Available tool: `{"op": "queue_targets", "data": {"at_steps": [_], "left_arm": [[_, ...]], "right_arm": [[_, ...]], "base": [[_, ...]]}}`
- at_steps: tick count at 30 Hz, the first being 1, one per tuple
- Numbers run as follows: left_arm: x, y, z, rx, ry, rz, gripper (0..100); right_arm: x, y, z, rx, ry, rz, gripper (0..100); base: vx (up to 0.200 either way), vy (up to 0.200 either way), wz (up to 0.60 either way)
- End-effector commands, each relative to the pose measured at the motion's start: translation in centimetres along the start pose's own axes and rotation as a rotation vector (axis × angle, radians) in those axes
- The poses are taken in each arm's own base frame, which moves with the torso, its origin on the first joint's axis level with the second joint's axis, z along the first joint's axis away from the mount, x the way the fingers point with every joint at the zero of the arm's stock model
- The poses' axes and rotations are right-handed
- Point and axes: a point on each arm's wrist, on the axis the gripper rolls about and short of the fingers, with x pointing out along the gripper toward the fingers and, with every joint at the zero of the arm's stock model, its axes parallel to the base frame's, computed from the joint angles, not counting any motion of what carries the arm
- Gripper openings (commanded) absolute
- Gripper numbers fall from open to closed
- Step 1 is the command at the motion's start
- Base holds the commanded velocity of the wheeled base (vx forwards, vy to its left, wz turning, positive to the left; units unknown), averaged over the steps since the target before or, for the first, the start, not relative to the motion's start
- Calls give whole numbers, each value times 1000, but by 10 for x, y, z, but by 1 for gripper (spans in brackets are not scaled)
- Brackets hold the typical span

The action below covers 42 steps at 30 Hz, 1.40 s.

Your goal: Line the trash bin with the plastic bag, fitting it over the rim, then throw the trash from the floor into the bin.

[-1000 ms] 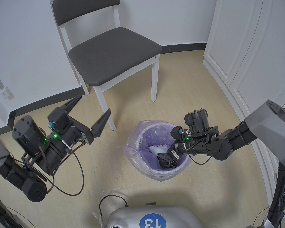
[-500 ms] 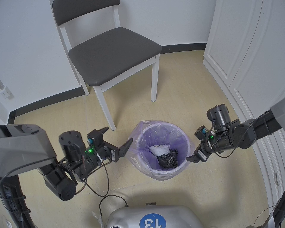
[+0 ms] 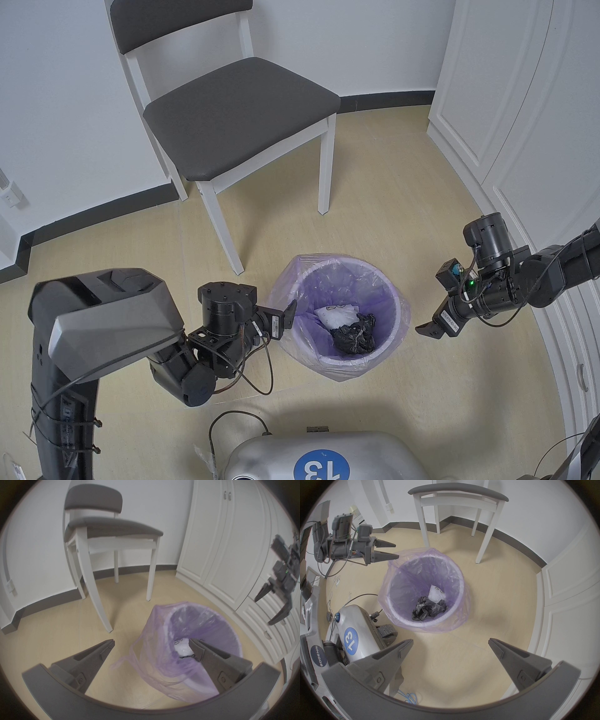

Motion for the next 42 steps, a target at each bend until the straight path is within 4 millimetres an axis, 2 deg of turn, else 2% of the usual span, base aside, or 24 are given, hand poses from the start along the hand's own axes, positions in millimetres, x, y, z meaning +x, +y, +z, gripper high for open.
{"op": "queue_targets", "data": {"at_steps": [1,9,16,17,20,26,31,34,35,36,42], "left_arm": [[5,8,-16,6,63,24,100],[-3,26,-21,8,107,-3,100],[15,32,-40,-9,143,-16,100],[23,33,-49,-10,149,-13,100],[31,34,-58,-21,152,-11,100],[46,28,-77,-66,154,-49,100],[51,30,-75,-75,117,-44,100],[50,32,-75,-76,117,-40,100],[50,32,-75,-76,117,-40,100],[49,34,-73,-80,113,-36,100],[43,38,-62,-85,84,-29,100]], "right_arm": [[-3,-3,-6,11,8,-8,100],[-2,-3,-11,17,26,-4,100],[-1,-2,-13,17,30,-2,100],[1,-2,-13,16,35,1,100],[6,-1,-15,18,45,5,100],[31,-4,-21,31,66,2,100],[51,-8,-27,46,66,-12,100],[69,-9,-31,56,74,-14,100],[69,-9,-31,56,74,-14,100],[84,-10,-33,60,70,-20,100],[132,-13,-34,86,32,-44,100]], "base": [[0,0,0],[0,0,0],[0,0,0],[0,0,0],[0,0,0],[0,0,0],[0,0,0],[0,0,0],[0,0,0],[0,0,0],[0,0,0]]}}
